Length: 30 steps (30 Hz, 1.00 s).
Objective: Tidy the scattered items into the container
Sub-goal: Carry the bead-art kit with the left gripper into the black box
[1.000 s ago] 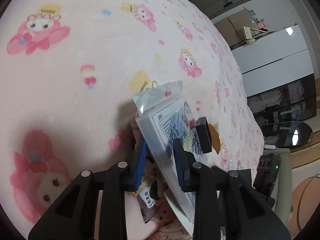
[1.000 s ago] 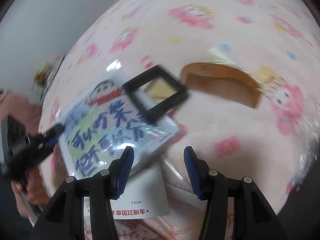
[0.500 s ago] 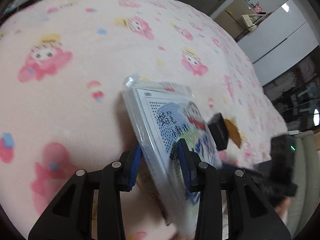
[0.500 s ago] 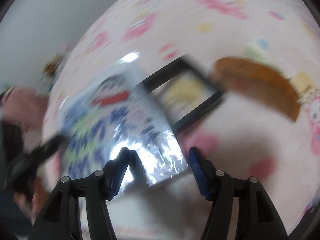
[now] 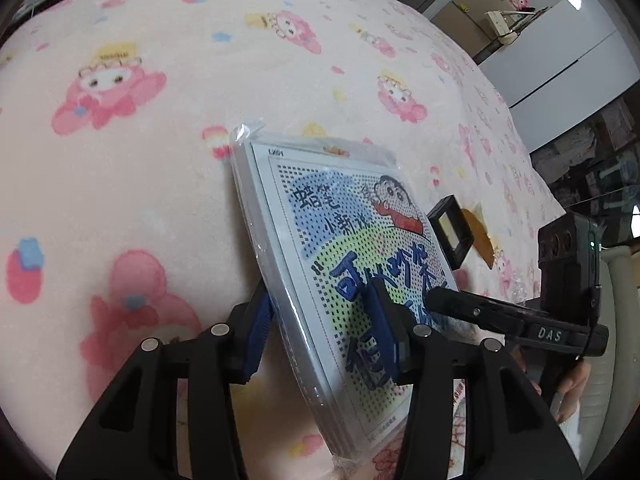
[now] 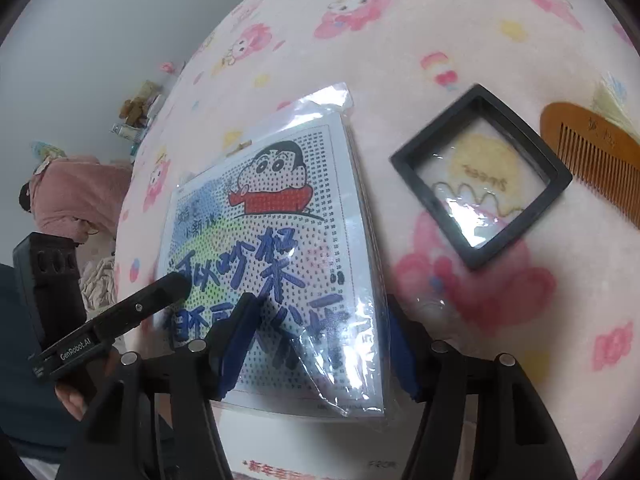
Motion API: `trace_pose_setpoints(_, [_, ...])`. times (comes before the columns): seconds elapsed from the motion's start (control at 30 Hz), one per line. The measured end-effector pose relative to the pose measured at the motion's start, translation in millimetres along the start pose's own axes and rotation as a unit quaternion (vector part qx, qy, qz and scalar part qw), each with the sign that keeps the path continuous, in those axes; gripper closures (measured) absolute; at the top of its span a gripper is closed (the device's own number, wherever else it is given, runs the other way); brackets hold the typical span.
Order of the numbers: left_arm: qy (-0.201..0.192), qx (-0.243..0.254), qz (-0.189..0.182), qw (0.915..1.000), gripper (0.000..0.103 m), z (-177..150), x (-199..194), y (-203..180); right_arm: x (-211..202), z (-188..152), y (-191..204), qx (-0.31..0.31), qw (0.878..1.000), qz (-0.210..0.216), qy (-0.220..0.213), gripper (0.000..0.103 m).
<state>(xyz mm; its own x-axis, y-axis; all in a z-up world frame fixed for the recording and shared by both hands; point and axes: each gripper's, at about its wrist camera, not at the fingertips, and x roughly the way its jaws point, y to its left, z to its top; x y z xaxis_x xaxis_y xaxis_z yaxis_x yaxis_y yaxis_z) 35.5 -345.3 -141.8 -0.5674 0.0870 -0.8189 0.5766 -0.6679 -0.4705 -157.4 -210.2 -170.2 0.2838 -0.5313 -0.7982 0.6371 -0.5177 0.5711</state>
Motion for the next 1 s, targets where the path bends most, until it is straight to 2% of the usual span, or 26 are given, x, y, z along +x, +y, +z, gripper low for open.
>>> trace_pose_setpoints(0.07, [-0.003, 0.006, -0.012, 0.9999, 0.055, 1.2, -11.0, -2.2, -25.1, -24.4, 5.5, -0.010, 1.000, 0.001, -0.011, 0.045])
trace_pose_setpoints(0.13, [-0.002, 0.018, -0.023, 0.9996, 0.055, 0.5, -21.0, -10.4, -44.1, -35.1, 10.0, -0.007, 1.000, 0.005, -0.019, 0.046])
trace_pose_setpoints(0.2, [-0.004, 0.036, -0.030, 0.9989, 0.055, -2.2, -30.4, -22.2, -50.8, -39.4, 21.7, -0.011, 0.999, -0.005, -0.033, 0.046])
trace_pose_setpoints(0.47, [-0.001, 0.117, -0.074, 0.9903, 0.055, -20.3, -58.5, -89.9, -143.9, -99.8, 21.5, 0.003, 0.994, -0.045, -0.100, 0.046])
trace_pose_setpoints(0.6, [0.009, 0.165, -0.102, 0.9810, 0.056, -34.8, -57.5, -138.8, -191.1, -136.3, 7.3, 0.024, 0.987, -0.075, -0.137, 0.046])
trace_pose_setpoints(0.8, [0.039, 0.225, -0.150, 0.9618, 0.057, -63.2, -38.3, -226.2, -258.0, -195.6, -28.3, 0.066, 0.971, -0.126, -0.192, 0.046])
trace_pose_setpoints(1.0, [0.070, 0.278, -0.166, 0.9437, 0.057, -96.6, -10.9, -310.7, -300.3, -249.4, -79.5, 0.118, 0.957, -0.155, -0.215, 0.046])
